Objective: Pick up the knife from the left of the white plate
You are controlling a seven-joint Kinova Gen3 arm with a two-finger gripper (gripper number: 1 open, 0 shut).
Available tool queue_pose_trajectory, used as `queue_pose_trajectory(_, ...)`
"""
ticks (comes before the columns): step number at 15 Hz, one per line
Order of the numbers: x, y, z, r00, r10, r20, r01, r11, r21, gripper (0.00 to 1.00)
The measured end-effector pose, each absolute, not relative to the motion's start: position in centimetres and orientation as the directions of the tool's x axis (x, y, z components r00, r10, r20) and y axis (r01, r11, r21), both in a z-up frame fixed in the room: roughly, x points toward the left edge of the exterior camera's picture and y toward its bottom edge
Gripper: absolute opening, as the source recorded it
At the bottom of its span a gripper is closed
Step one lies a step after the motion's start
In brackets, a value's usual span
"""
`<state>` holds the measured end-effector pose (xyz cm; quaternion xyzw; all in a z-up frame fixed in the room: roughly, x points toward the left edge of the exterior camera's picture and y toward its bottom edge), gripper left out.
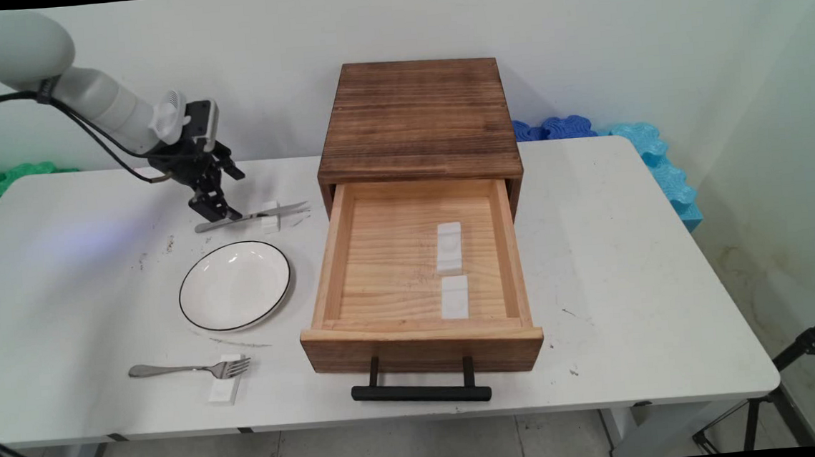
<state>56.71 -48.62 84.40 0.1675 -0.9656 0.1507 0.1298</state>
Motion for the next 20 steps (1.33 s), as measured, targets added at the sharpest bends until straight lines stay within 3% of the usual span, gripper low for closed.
queue_pose_trajectory(20,56.5,-51.6,82.2,-0.902,-0.312,0.298,-0.364,0.922,-0.134,1.00)
